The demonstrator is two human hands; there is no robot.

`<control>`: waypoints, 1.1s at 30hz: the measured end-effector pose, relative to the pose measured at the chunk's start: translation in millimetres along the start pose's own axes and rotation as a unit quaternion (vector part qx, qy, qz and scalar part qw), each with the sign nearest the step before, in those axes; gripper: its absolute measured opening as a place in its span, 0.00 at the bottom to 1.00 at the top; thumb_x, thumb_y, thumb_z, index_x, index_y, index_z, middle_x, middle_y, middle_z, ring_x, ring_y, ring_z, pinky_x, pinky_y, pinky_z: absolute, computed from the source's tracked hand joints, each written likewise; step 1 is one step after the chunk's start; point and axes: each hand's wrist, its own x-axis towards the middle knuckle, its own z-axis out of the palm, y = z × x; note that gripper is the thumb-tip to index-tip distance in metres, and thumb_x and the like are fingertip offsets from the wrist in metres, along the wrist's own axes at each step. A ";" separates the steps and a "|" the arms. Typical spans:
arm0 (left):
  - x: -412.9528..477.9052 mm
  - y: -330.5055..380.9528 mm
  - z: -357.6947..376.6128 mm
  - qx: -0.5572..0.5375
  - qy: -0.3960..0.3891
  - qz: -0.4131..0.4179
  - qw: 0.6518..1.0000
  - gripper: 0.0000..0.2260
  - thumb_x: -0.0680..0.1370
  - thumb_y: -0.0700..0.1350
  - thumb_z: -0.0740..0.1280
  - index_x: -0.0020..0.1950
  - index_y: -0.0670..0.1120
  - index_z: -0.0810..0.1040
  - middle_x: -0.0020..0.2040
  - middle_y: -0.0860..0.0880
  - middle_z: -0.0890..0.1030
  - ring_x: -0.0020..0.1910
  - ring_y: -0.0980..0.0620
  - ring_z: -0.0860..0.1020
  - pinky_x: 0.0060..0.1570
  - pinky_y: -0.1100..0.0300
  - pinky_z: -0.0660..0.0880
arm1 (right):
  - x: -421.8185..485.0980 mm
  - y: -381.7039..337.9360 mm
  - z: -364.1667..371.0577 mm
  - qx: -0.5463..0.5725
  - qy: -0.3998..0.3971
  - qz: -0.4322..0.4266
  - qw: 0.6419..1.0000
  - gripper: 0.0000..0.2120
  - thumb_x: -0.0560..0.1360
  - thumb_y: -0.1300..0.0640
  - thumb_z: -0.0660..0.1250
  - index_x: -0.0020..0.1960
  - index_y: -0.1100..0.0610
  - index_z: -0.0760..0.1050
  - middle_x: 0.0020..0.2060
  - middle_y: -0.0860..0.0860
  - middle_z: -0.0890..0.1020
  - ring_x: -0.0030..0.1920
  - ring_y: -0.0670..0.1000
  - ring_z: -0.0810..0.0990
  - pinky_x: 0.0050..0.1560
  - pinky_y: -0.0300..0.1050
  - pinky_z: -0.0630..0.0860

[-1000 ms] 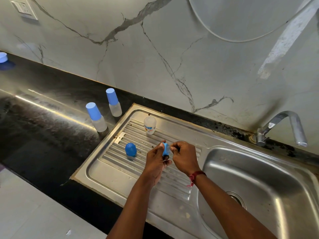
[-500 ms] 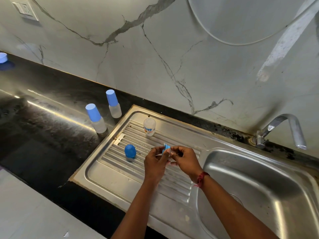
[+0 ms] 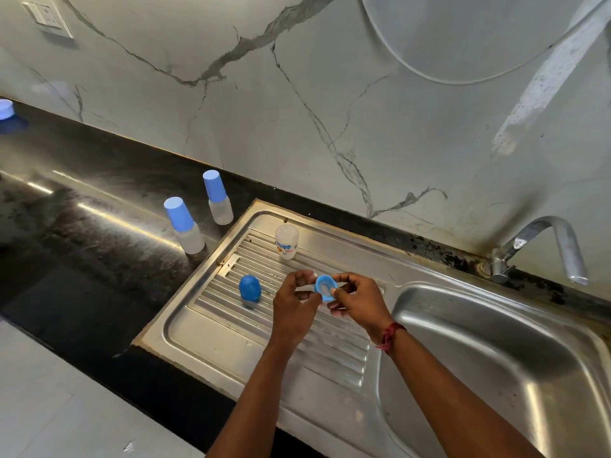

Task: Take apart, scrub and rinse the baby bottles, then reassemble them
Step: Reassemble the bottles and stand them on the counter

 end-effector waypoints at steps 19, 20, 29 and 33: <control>-7.7 9.1 16.6 0.049 0.042 -0.068 0.996 0.08 0.74 0.45 0.76 0.53 0.50 0.83 0.44 0.54 0.84 0.45 0.54 0.83 0.50 0.55 0.83 | 7.3 7.9 8.4 -0.108 0.091 -0.049 0.989 0.08 0.68 0.65 0.77 0.43 0.54 0.82 0.40 0.52 0.81 0.45 0.56 0.80 0.46 0.55 0.82; -8.0 9.4 17.4 0.054 0.044 -0.065 0.995 0.08 0.74 0.45 0.76 0.52 0.51 0.83 0.44 0.54 0.84 0.44 0.55 0.83 0.49 0.57 0.82 | 7.0 8.0 9.1 -0.115 0.095 -0.054 0.987 0.09 0.68 0.65 0.76 0.42 0.54 0.82 0.38 0.51 0.80 0.43 0.55 0.79 0.45 0.54 0.81; -7.9 7.8 12.3 0.116 0.055 -0.050 0.990 0.11 0.77 0.44 0.73 0.58 0.45 0.83 0.46 0.54 0.81 0.43 0.58 0.79 0.40 0.75 0.73 | 7.4 11.3 12.2 -0.137 0.060 -0.050 0.987 0.10 0.74 0.64 0.73 0.54 0.55 0.83 0.42 0.48 0.81 0.46 0.55 0.84 0.45 0.54 0.84; -7.3 10.7 13.1 0.130 0.045 -0.028 0.990 0.12 0.78 0.43 0.72 0.60 0.44 0.82 0.51 0.50 0.83 0.46 0.56 0.80 0.42 0.75 0.72 | 9.1 7.4 14.9 -0.133 0.061 -0.043 0.988 0.08 0.75 0.62 0.72 0.54 0.57 0.83 0.48 0.50 0.82 0.49 0.54 0.84 0.48 0.55 0.84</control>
